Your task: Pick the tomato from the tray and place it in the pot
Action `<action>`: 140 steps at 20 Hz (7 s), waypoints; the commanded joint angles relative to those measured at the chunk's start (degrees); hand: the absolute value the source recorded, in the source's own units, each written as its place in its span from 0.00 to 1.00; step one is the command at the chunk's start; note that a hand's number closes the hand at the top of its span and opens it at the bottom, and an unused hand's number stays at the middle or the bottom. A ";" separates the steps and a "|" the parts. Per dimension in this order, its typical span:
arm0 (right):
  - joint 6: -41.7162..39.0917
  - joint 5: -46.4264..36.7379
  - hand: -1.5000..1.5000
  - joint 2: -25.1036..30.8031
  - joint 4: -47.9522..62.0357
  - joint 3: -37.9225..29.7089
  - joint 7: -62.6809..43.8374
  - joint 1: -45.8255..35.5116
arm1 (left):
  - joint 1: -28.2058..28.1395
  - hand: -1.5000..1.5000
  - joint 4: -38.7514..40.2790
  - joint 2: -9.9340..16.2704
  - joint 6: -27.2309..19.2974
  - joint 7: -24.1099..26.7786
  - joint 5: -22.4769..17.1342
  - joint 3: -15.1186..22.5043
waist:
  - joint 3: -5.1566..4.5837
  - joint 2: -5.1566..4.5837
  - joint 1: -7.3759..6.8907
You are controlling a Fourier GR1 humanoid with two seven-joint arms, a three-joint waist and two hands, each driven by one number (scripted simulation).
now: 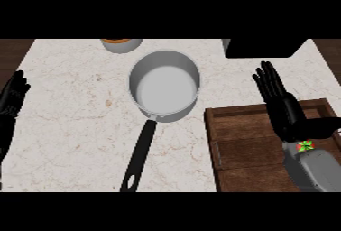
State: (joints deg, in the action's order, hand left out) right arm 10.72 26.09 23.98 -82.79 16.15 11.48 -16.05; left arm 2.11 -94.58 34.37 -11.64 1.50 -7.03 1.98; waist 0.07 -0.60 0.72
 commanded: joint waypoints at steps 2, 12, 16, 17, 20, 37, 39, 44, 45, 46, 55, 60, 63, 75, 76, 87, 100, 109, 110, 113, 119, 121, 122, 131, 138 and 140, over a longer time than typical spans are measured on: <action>4.69 -2.51 1.00 2.18 -2.41 0.17 -6.14 5.17 | 2.64 0.50 5.88 -4.94 2.60 -2.23 -0.77 4.64 | -0.16 0.57 1.39; 39.16 -19.32 0.00 5.08 2.37 -12.02 5.92 11.01 | -4.36 0.50 10.19 -13.48 7.39 -7.03 -7.13 12.29 | -0.18 1.03 4.87; 45.35 -23.58 0.00 4.62 -12.80 -9.38 4.44 20.31 | -0.64 0.50 13.34 -15.60 7.68 -7.52 -5.56 13.79 | -0.26 1.04 2.54; 46.32 -24.77 0.00 4.40 -18.78 -7.12 2.34 24.28 | 0.09 0.50 13.10 -13.81 10.09 -7.60 -7.29 11.99 | -0.27 1.10 2.24; 44.75 -28.30 0.00 12.25 -23.85 -3.65 -15.61 28.81 | -0.06 0.50 10.35 -15.04 8.92 -10.07 -5.75 14.20 | -0.33 0.99 1.19; 22.04 -16.69 0.00 23.46 -25.00 -5.08 -52.11 22.78 | 5.56 0.50 17.93 -18.44 10.65 -8.74 -3.89 12.89 | -0.07 0.44 -0.86; 17.88 -14.93 0.00 22.17 -19.60 -6.43 -47.64 22.68 | 3.83 0.50 19.13 -17.87 12.93 -5.21 -4.07 12.24 | -0.05 0.47 -0.86; 16.89 -20.58 0.00 17.07 -15.58 -6.42 -42.99 27.02 | 2.23 0.50 18.30 -19.43 12.28 -6.15 -1.75 11.66 | -0.06 0.62 -0.50; 18.00 -21.85 0.00 15.20 -14.88 -6.82 -40.85 27.81 | 6.69 0.50 20.40 -20.23 12.78 -7.58 -2.42 10.03 | -0.06 0.60 -0.32; 14.25 -21.27 0.00 15.20 -11.43 -9.82 -42.31 22.95 | 4.41 0.50 16.96 -20.01 12.58 -9.16 -1.49 9.96 | -0.06 0.61 -0.69; 11.31 -18.15 0.00 8.24 -14.11 -15.75 -26.92 33.02 | 6.94 0.50 18.12 -20.07 14.75 -10.95 -1.09 6.91 | -0.05 0.67 -0.14; 7.10 -12.59 0.00 3.44 -9.04 -20.32 -18.87 30.58 | 3.47 0.50 17.30 -21.55 15.45 -9.39 -0.20 8.02 | -0.04 0.64 -0.50; 7.09 -12.43 0.00 -0.82 -7.94 -19.29 -16.79 28.92 | 4.20 0.50 17.56 -21.83 15.90 -9.63 0.10 7.50 | -0.05 0.61 -0.51; -2.16 -8.82 0.00 -5.86 10.98 -25.73 -5.92 21.70 | 1.59 0.50 16.11 -21.86 17.96 -8.29 2.45 5.65 | -0.04 0.57 -0.84; -4.12 -8.99 0.00 -4.72 15.96 -26.56 -3.42 20.55 | 3.29 0.50 15.62 -22.41 17.05 -10.35 1.82 5.11 | 0.00 0.51 -1.00; -4.31 -10.90 1.00 -8.85 16.08 -25.63 4.78 21.48 | 4.10 0.50 13.07 -23.16 16.96 -13.13 1.66 5.69 | 0.09 0.61 -1.13; -26.30 -23.18 1.00 -0.87 20.97 -12.02 24.42 12.55 | 2.14 0.50 15.64 -23.37 18.24 -8.59 2.51 5.83 | 0.05 0.37 -2.11; -19.50 -30.35 1.00 -1.02 13.35 -10.15 23.55 12.11 | 2.57 0.50 13.80 -23.29 19.04 -12.41 1.55 3.95 | -0.07 0.68 -0.79; -17.73 -31.10 1.00 -1.01 10.91 -10.68 22.51 12.52 | 2.73 0.50 13.01 -25.85 15.88 -12.42 4.20 5.95 | -0.08 0.70 -0.66; -14.76 -32.38 1.00 -1.65 0.37 -9.78 16.76 13.91 | 0.91 0.50 15.32 -22.11 20.44 -9.36 1.54 2.57 | -0.13 0.81 -0.36; -11.00 -39.92 1.00 -1.72 -10.03 -7.74 7.63 13.09 | 1.49 0.50 18.40 -26.19 17.71 -6.10 5.45 4.92 | -0.12 0.71 -0.40; -11.66 -41.35 1.00 -1.83 -11.09 -7.79 2.31 8.50 | 5.49 0.50 17.55 -26.41 16.69 -11.31 5.30 4.16 | -0.11 0.66 -0.53; -11.46 -43.20 1.00 -2.00 -15.24 -5.82 -1.42 9.92 | 3.66 0.50 17.76 -22.58 20.26 -8.61 3.73 1.89 | -0.14 0.72 -0.51; -16.31 -51.96 1.00 -7.42 -15.89 0.07 -24.05 -9.51 | 2.68 0.50 15.48 -23.14 20.88 -9.70 4.45 2.51 | -0.13 0.57 -1.54; -21.93 -57.98 1.00 -13.75 -4.16 3.73 -32.87 -24.39 | 2.73 0.50 18.09 -25.42 20.29 -7.77 5.10 2.87 | -0.13 0.47 -1.60; -18.42 -62.07 1.00 -16.76 0.61 7.06 -28.87 -22.33 | 0.48 0.50 9.96 -26.79 18.26 -14.08 5.79 5.10 | -0.06 0.58 -1.83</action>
State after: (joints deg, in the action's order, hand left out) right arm -7.94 -31.91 10.70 -89.13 20.53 -17.47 -34.60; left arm 4.52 -79.75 8.38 7.48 -9.14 -1.52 5.90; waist -0.05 -0.04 -0.86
